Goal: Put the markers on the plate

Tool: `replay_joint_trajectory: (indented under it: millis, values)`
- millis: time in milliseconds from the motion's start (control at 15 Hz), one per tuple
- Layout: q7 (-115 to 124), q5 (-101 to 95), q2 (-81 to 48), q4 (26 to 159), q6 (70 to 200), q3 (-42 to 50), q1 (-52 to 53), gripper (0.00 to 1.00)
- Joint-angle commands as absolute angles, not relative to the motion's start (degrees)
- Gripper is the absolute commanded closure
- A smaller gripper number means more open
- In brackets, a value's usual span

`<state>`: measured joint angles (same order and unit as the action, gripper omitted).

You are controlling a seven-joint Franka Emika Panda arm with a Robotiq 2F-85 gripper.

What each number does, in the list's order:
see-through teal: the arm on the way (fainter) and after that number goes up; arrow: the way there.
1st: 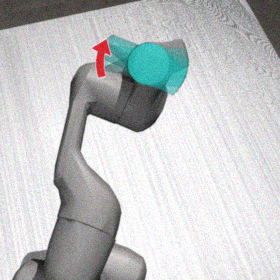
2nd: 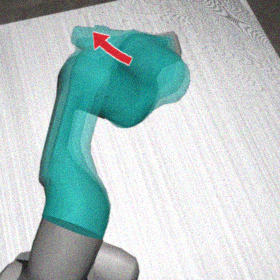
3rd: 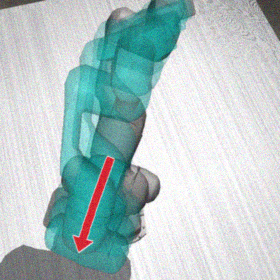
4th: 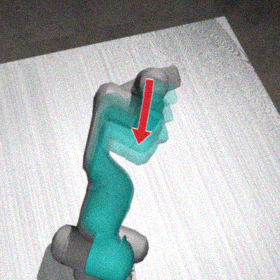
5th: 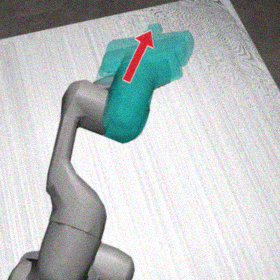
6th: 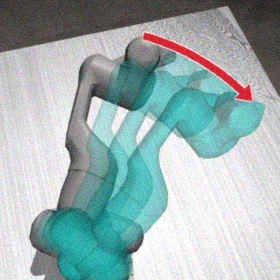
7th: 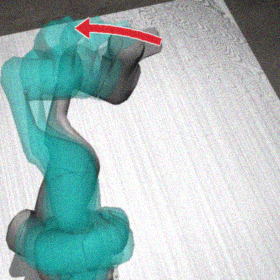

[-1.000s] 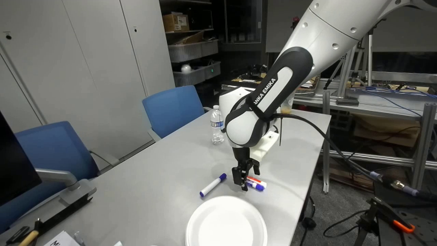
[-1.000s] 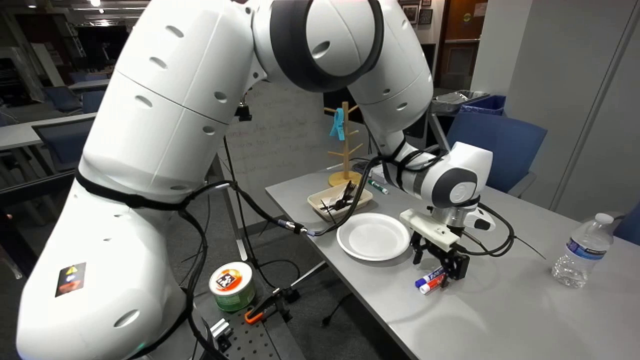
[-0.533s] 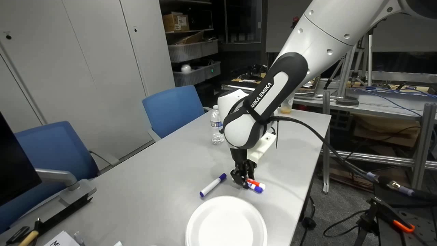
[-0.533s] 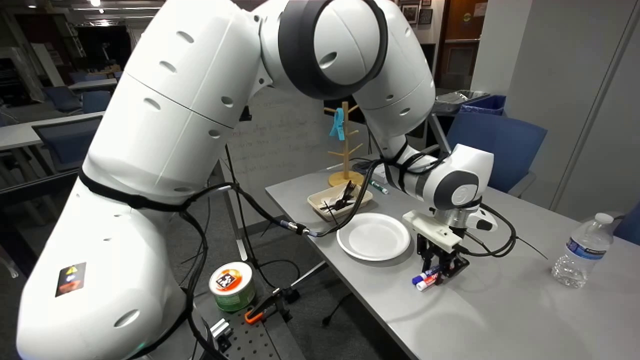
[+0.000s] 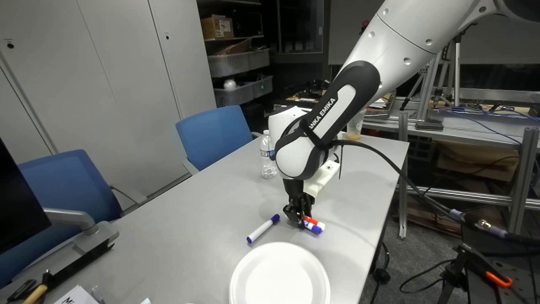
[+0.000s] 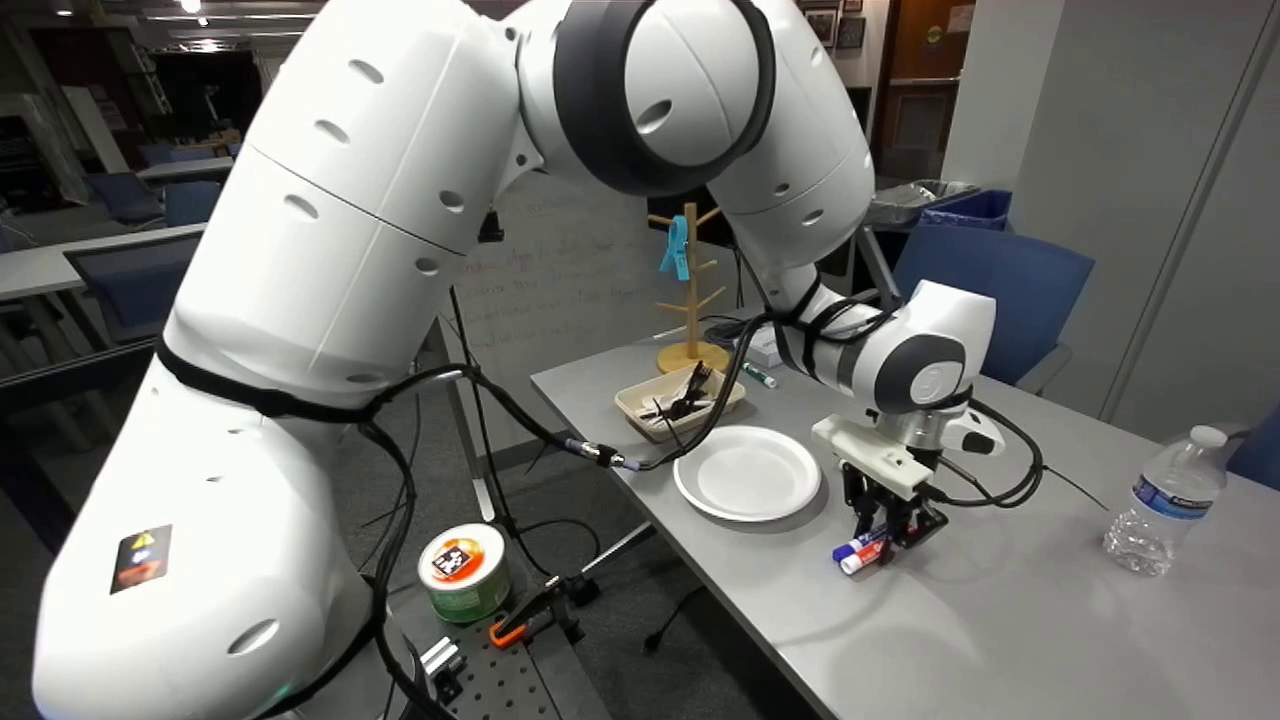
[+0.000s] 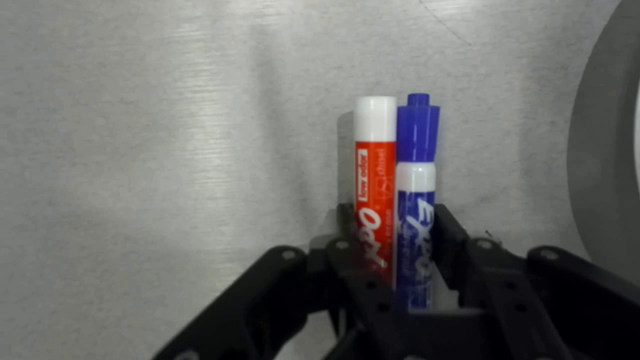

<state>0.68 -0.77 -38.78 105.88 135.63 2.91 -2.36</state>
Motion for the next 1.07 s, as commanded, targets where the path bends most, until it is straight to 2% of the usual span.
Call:
replay_joint_trajectory:
  millis: [0, 533, 1000]
  values:
    - [-0.33, -0.10, -34.45, 107.38, 135.85, 1.31, -2.22, 0.86]
    - [-2.46, 2.24, -27.73, 108.81, 131.72, -4.26, -0.72, 0.86]
    - [-2.09, 2.16, -31.24, 108.30, 128.88, -6.89, 3.13, 0.86]
